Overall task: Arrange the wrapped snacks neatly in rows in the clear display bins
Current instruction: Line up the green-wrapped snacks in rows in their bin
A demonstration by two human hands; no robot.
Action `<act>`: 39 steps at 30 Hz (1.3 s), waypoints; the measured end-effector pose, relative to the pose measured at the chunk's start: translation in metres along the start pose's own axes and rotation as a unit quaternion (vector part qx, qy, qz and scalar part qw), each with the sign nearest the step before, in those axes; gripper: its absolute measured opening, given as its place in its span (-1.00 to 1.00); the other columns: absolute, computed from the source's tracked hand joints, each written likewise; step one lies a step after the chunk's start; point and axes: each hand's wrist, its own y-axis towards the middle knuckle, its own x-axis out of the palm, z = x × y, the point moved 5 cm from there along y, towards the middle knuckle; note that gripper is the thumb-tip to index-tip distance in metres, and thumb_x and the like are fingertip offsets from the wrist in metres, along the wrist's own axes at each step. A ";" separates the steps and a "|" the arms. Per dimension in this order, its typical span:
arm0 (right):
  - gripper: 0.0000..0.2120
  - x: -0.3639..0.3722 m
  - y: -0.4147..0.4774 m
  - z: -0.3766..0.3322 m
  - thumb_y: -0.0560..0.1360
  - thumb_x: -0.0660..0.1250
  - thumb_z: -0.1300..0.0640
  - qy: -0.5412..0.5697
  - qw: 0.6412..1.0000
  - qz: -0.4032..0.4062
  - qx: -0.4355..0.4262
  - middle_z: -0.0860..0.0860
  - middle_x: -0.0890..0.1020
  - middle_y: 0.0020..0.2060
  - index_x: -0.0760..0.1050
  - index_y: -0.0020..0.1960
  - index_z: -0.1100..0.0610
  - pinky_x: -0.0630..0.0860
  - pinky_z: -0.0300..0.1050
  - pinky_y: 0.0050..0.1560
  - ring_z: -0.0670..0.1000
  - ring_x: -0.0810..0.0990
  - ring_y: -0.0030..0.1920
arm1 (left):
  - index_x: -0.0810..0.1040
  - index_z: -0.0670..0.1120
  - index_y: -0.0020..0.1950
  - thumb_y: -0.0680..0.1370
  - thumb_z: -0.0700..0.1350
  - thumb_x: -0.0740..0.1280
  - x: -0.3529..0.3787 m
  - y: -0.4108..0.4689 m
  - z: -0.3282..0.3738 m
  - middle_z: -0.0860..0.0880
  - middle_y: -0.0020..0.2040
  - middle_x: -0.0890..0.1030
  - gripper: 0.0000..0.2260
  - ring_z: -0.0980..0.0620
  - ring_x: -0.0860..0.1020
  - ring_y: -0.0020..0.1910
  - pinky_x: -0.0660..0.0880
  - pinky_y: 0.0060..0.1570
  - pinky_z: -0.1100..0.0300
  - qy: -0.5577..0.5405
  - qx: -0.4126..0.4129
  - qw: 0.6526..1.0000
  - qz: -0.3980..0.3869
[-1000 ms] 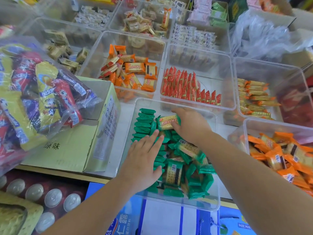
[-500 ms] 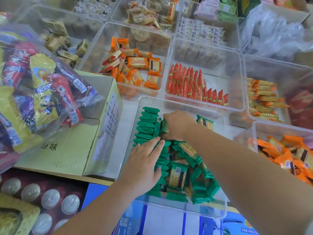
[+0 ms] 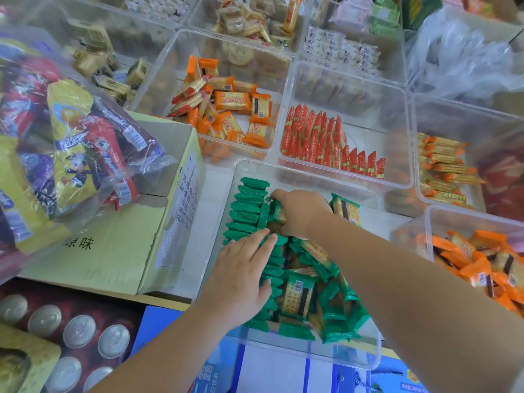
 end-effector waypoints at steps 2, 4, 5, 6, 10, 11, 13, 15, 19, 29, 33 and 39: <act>-0.33 -0.006 -0.003 0.001 0.36 0.47 0.02 0.036 0.999 0.006 0.006 0.00 0.61 -0.07 0.25 0.39 -0.08 0.63 0.02 -0.22 0.11 0.61 -0.14 | 0.12 0.00 0.63 0.58 0.07 0.29 0.000 0.000 0.000 0.03 0.60 0.15 -0.33 -0.03 0.26 0.52 0.25 0.50 -0.09 0.006 0.001 1.000 -0.003; -0.30 -0.015 -0.009 0.004 0.35 0.48 0.03 0.063 0.998 0.024 0.008 0.00 0.61 0.03 0.24 0.40 -0.11 0.64 0.03 -0.21 0.11 0.61 -0.08 | 0.09 0.01 0.64 0.59 0.09 0.27 0.001 0.001 -0.001 0.04 0.61 0.13 -0.33 -0.02 0.24 0.52 0.23 0.50 -0.09 0.012 0.001 1.000 -0.006; -0.29 -0.021 -0.014 0.006 0.34 0.48 0.03 0.077 0.996 0.037 0.008 -0.01 0.61 0.06 0.24 0.41 -0.11 0.63 0.03 -0.21 0.10 0.61 -0.06 | 0.09 0.01 0.64 0.59 0.09 0.26 0.001 0.001 -0.001 0.04 0.61 0.13 -0.33 -0.02 0.24 0.52 0.23 0.50 -0.08 0.013 0.000 1.000 -0.007; -0.28 -0.028 -0.020 0.009 0.35 0.48 0.03 0.092 0.994 0.054 0.008 -0.01 0.60 0.09 0.24 0.42 -0.11 0.63 0.04 -0.20 0.09 0.60 -0.04 | 0.09 0.01 0.64 0.59 0.09 0.26 0.001 0.001 -0.001 0.04 0.61 0.13 -0.33 -0.02 0.23 0.52 0.22 0.51 -0.08 0.014 0.000 1.000 -0.009; -0.30 -0.056 -0.051 0.024 0.40 0.46 0.02 0.153 0.980 0.122 0.021 -0.02 0.58 0.16 0.23 0.45 -0.16 0.64 0.08 -0.16 0.08 0.60 -0.05 | 0.13 -0.01 0.64 0.60 0.09 0.25 0.002 0.000 0.000 0.02 0.61 0.15 -0.35 -0.03 0.22 0.53 0.20 0.52 -0.09 0.026 0.003 1.000 -0.014; -0.29 -0.062 -0.060 0.029 0.40 0.47 0.02 0.169 0.975 0.141 0.028 -0.02 0.58 0.14 0.22 0.45 -0.18 0.64 0.08 -0.16 0.06 0.60 -0.07 | 0.13 -0.01 0.64 0.60 0.10 0.25 0.002 0.000 0.001 0.02 0.61 0.16 -0.36 -0.04 0.23 0.53 0.21 0.52 -0.09 0.030 0.004 0.999 -0.015; -0.29 -0.073 -0.081 0.037 0.40 0.48 0.03 0.205 0.961 0.181 0.042 -0.03 0.56 0.10 0.20 0.42 -0.21 0.63 0.05 -0.18 0.01 0.58 -0.12 | 0.12 -0.01 0.64 0.61 0.11 0.24 0.002 0.001 0.002 0.02 0.62 0.16 -0.35 -0.04 0.22 0.54 0.20 0.52 -0.10 0.040 0.004 0.999 -0.020; -0.31 -0.078 -0.101 0.045 0.40 0.48 0.02 0.247 0.944 0.211 0.054 -0.07 0.56 0.03 0.19 0.39 -0.22 0.62 0.03 -0.22 -0.03 0.58 -0.17 | 0.12 -0.01 0.64 0.61 0.13 0.23 0.002 0.001 0.003 0.01 0.61 0.17 -0.35 -0.04 0.23 0.53 0.20 0.51 -0.12 0.048 0.004 0.999 -0.023; -0.39 -0.065 -0.128 0.054 0.41 0.45 -0.01 0.313 0.925 0.195 0.089 -0.11 0.56 -0.15 0.19 0.32 -0.21 0.56 -0.05 -0.33 -0.08 0.58 -0.28 | 0.17 -0.02 0.63 0.58 0.18 0.24 0.000 0.005 0.006 0.01 0.61 0.22 -0.33 -0.07 0.27 0.53 0.21 0.50 -0.18 0.080 0.002 0.996 -0.028; -0.48 0.008 -0.148 0.025 0.39 0.40 -0.14 0.306 0.941 0.086 0.115 -0.12 0.52 0.01 0.33 0.29 -0.12 0.42 -0.18 -0.14 -0.07 0.49 -0.05 | 0.37 -0.04 0.54 0.60 0.06 0.28 -0.023 0.043 0.012 -0.01 0.50 0.43 -0.49 -0.10 0.34 0.47 0.23 0.45 -0.12 0.080 0.015 0.996 -0.024; -0.45 0.016 -0.156 0.020 0.32 0.25 -0.31 0.204 0.959 0.156 0.120 -0.11 0.48 0.09 0.44 0.26 -0.13 0.36 0.00 0.20 0.03 0.39 0.15 | 0.49 -0.15 0.43 0.51 -0.23 0.40 -0.043 0.079 0.009 -0.11 0.35 0.55 -0.53 -0.18 0.49 0.31 0.41 0.33 -0.08 0.046 0.042 0.998 0.002; -0.51 0.032 -0.167 0.018 0.22 0.33 -0.32 0.126 0.977 0.168 0.035 -0.12 0.52 0.31 0.53 0.10 -0.18 0.13 0.16 0.39 0.13 0.38 0.39 | 0.44 -0.07 0.48 0.51 -0.25 0.38 -0.036 0.129 0.014 -0.01 0.35 0.53 -0.47 -0.08 0.47 0.32 0.37 0.38 0.03 0.135 0.108 0.975 -0.141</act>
